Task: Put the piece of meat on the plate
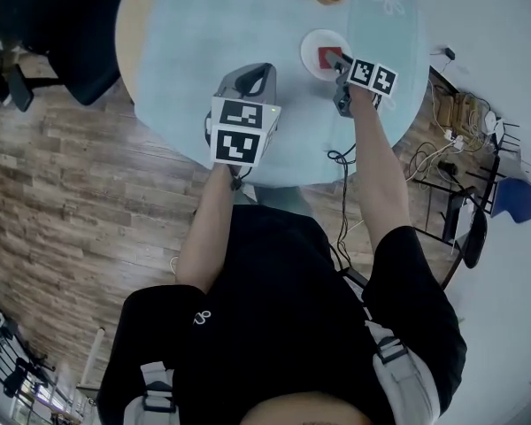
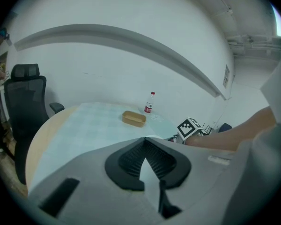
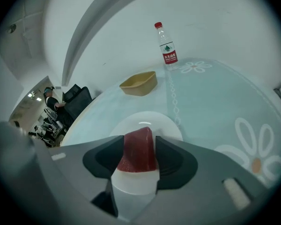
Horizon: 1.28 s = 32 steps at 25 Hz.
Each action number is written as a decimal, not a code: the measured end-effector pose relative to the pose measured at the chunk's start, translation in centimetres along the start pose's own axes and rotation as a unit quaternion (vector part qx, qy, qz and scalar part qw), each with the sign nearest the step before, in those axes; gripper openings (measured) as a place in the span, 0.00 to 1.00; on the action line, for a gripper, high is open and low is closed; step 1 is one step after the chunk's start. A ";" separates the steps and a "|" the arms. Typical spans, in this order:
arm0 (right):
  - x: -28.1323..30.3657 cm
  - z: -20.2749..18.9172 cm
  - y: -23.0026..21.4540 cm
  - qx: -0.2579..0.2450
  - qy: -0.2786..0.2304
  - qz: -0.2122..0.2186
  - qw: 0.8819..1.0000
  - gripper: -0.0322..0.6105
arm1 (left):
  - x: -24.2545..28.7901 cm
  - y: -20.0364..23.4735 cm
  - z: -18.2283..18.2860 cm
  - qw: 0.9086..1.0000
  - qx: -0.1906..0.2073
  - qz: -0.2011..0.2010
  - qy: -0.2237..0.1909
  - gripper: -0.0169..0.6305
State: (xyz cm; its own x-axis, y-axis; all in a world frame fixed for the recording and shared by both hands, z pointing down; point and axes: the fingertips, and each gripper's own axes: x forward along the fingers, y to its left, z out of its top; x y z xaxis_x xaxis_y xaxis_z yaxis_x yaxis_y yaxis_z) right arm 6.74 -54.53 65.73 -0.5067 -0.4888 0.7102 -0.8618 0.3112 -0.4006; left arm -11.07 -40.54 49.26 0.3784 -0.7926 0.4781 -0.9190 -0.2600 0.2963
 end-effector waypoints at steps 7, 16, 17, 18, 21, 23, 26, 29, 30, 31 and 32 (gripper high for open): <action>-4.5 4.0 0.9 -0.061 -0.109 -0.032 0.992 0.18 | 0.3 -3.0 3.2 0.996 0.081 0.013 -0.039 0.03; -25.0 11.4 10.2 -0.093 -0.396 0.068 0.911 0.07 | -0.4 -9.7 10.8 0.983 0.094 -0.018 -0.158 0.03; -26.7 11.3 10.6 -0.111 -0.400 0.060 0.908 0.07 | -0.6 -10.7 11.6 0.980 0.101 -0.021 -0.171 0.03; -28.0 11.4 11.0 -0.131 -0.401 0.049 0.905 0.06 | -0.8 -11.7 12.4 0.977 0.108 -0.024 -0.183 0.03; -30.9 11.8 11.6 -0.188 -0.405 0.016 0.894 0.07 | -1.1 -14.1 13.8 0.971 0.126 -0.030 -0.202 0.03; -32.8 11.8 11.7 -0.200 -0.415 0.012 0.887 0.07 | -1.2 -15.7 14.1 0.969 0.132 -0.032 -0.206 0.03; -34.7 11.5 11.1 -0.203 -0.423 0.015 0.883 0.07 | -1.6 -17.9 14.7 0.965 0.143 -0.029 -0.218 0.03; -35.6 11.3 10.8 -0.212 -0.424 0.018 0.880 0.07 | -2.0 -19.1 14.9 0.962 0.150 -0.021 -0.229 0.03; -35.7 11.2 10.8 -0.215 -0.424 0.021 0.880 0.07 | -2.2 -19.2 14.9 0.961 0.152 -0.017 -0.230 0.03; -35.9 11.3 11.0 -0.217 -0.425 0.025 0.879 0.07 | -2.3 -19.2 14.9 0.961 0.154 -0.014 -0.230 0.03; -36.0 11.4 11.1 -0.219 -0.425 0.027 0.878 0.07 | -2.5 -19.1 14.9 0.961 0.155 -0.010 -0.229 0.03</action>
State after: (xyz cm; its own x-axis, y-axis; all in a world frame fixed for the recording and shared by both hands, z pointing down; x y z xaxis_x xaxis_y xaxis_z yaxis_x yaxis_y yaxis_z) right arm 15.12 -42.74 29.14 -0.5431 -0.8370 -0.0670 -0.8376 0.5456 -0.0269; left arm 3.84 -41.82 30.06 0.3727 -0.9271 0.0394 -0.9279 -0.3727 0.0075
